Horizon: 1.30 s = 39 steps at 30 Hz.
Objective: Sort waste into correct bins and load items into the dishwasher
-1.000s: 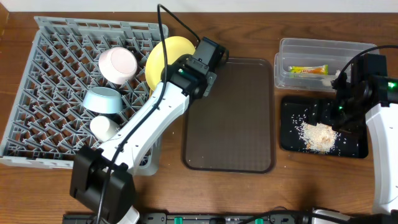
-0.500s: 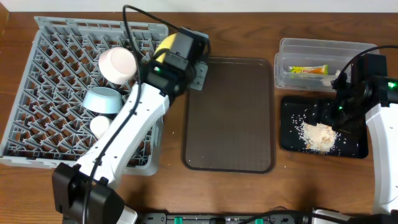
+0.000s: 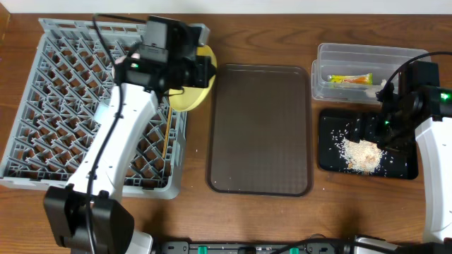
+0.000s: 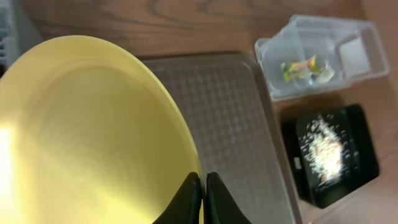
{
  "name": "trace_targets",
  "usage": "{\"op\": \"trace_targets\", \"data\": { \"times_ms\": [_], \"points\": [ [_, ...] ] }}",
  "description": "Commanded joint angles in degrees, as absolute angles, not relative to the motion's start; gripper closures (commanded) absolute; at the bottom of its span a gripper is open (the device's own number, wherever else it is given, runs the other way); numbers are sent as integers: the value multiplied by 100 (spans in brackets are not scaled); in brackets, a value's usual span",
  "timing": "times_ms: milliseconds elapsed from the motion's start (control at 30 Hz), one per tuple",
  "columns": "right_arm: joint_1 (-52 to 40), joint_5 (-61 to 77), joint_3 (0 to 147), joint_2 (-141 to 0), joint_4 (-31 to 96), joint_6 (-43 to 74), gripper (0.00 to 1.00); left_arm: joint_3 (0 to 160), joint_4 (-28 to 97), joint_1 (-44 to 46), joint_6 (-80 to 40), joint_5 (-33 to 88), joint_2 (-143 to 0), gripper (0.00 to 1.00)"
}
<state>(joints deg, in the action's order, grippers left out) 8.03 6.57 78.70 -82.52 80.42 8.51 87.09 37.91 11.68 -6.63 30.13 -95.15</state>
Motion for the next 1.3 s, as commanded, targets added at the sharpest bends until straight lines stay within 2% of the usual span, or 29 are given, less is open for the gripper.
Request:
{"op": "trace_targets", "data": {
  "times_ms": [0, 333, 533, 600, 700, 833, 1067, 1167, 1233, 1267],
  "points": [
    [871, 622, 7907, -8165, 8058, 808, 15, 8779, 3774, 816, -856, 3559, -9428, 92],
    [871, 622, 7907, -8165, 8058, 808, 15, 8777, 3944, 14, -845, 3527, -9428, 93],
    [871, 622, 7907, -8165, 8064, 808, 15, 8777, 4169, -281, -843, 2733, -9428, 92],
    [871, 622, 7907, -8165, 8064, 810, 15, 8777, 4219, -353, -838, 2580, -9428, 87],
    [871, 622, 7907, -8165, 8060, 808, 15, 8777, 4250, -447, -775, 2585, -9428, 73],
    [871, 622, 7907, -8165, 8060, 808, 14, 8779, 4261, -576, -777, 2589, -9411, 65],
    [871, 626, 7907, -8165, 7865, 808, 12, 8779, 4270, -541, -781, 2622, -8965, 65],
    [854, 897, 7907, -8165, 7441, 808, 9, 8777, 4377, -342, -784, 2628, -8659, 66],
    [854, 1315, 7907, -8165, 7131, 808, 8, 8777, 4491, -167, -788, 2626, -8556, 92],
    [854, 1485, 7907, -8165, 6991, 808, 8, 8777, 4574, -82, -832, 2613, -8525, 92]
  ]
}}
